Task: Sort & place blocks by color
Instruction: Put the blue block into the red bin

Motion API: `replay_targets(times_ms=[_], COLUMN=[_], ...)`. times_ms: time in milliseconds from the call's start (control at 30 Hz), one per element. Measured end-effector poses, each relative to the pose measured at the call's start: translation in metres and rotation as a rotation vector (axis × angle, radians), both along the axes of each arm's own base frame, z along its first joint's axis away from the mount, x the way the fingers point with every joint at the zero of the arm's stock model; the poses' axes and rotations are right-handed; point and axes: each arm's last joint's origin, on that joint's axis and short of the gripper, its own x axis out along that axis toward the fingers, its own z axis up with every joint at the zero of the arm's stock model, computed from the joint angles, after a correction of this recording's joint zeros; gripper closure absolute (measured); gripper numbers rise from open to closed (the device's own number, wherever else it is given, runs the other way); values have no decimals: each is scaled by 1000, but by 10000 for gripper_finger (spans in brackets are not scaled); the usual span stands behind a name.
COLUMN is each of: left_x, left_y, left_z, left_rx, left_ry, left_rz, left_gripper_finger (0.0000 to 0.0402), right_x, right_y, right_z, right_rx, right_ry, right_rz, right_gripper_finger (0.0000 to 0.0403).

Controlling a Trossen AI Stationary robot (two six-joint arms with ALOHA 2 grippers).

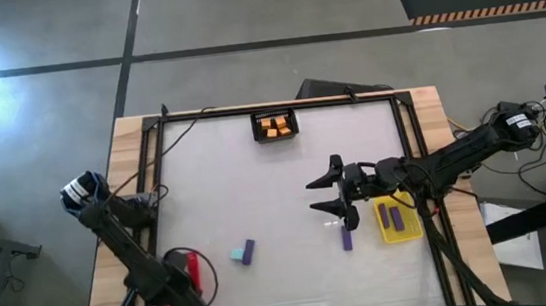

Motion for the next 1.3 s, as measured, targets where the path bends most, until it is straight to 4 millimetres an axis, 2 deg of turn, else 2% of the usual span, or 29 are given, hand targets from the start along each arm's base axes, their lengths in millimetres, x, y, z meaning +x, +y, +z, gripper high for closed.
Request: replay_targets(times_ms=[267,667,967,1100,1200,1300], left_x=[0,-1,3,15,32,50], left_y=[-1,0,6,8,6,7], left_z=[-3,-7,3,15,21,23], left_rx=[43,71,9,-19,-41,16], left_ry=[-13,-22,-71,-205,-424,-635], left_rz=[25,39,-37,-153,-338,-512], left_gripper_finger=[269,196,185,185,185,185], right_x=[0,0,0,0,0,0], right_y=[0,0,0,0,0,0], right_z=[0,-1,-1,-2,-3,-3], right_rx=[0,-1,-2,-4,-5,-6], right_ry=[0,5,11,20,26,28], right_rz=[0,0,0,0,0,0], right_gripper_finger=[161,154,154,158,158,156])
